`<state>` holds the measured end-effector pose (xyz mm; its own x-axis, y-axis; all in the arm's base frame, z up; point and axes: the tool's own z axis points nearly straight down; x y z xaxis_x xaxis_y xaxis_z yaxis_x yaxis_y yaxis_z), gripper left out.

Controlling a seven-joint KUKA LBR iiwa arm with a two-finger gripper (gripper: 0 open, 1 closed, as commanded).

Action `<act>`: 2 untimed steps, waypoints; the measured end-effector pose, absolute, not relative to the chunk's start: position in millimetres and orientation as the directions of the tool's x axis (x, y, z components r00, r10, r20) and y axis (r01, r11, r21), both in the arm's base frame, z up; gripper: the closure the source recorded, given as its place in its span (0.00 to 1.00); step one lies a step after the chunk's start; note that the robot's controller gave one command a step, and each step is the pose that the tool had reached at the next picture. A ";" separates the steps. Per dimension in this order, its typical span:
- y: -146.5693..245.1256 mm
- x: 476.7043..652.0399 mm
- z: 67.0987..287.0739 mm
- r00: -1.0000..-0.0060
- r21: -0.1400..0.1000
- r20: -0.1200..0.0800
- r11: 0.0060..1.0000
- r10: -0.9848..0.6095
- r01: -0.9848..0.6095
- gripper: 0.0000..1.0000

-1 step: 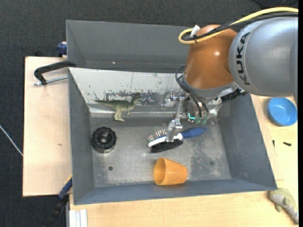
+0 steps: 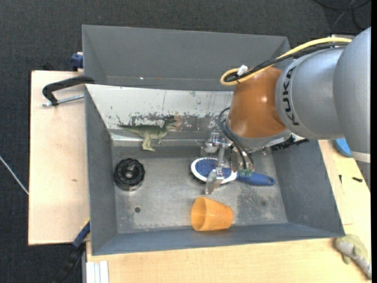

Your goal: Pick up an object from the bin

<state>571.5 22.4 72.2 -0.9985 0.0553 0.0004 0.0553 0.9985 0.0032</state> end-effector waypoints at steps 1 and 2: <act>22.5 574.4 75.5 -0.998 0.003 -0.010 0.999 0.054 0.054 1.00; 31.3 572.0 206.4 -0.996 0.001 -0.013 0.996 -0.087 -0.087 1.00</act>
Offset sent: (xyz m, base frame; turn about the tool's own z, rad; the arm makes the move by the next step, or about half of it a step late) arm 0.0000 0.0000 0.0000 0.0000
